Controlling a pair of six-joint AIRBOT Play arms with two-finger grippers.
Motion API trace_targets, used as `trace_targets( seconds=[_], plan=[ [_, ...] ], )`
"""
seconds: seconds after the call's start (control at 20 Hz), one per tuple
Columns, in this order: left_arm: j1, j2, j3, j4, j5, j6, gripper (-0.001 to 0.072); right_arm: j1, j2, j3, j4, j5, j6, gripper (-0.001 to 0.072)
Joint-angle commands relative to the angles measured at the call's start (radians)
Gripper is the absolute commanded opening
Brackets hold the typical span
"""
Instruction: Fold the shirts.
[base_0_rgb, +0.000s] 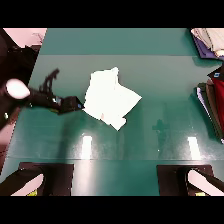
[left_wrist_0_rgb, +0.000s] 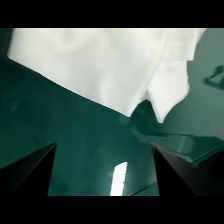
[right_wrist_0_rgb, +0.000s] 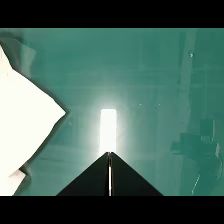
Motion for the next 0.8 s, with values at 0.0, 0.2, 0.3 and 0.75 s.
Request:
trace_targets(
  seconds=[0.0,0.2,0.3,0.75],
  plan=[
    [-0.036,0.083,-0.293,-0.365,0.228,0.035,0.0711,0.000,0.000,0.000,0.001,-0.001,0.000,0.0018],
    [-0.224,0.077,-0.338,-0.452,0.511,0.031,0.0711,0.000,0.000,0.000,0.001,0.000,0.000,0.0018],
    [-0.303,0.059,-0.338,-0.498,0.624,0.015,0.0711,0.000,0.000,0.000,0.001,0.006,0.000,0.0018],
    [-0.367,-0.057,-0.319,-0.663,0.694,0.078,0.0711,0.000,0.000,0.000,0.000,0.006,0.000,0.0019]
  ],
)
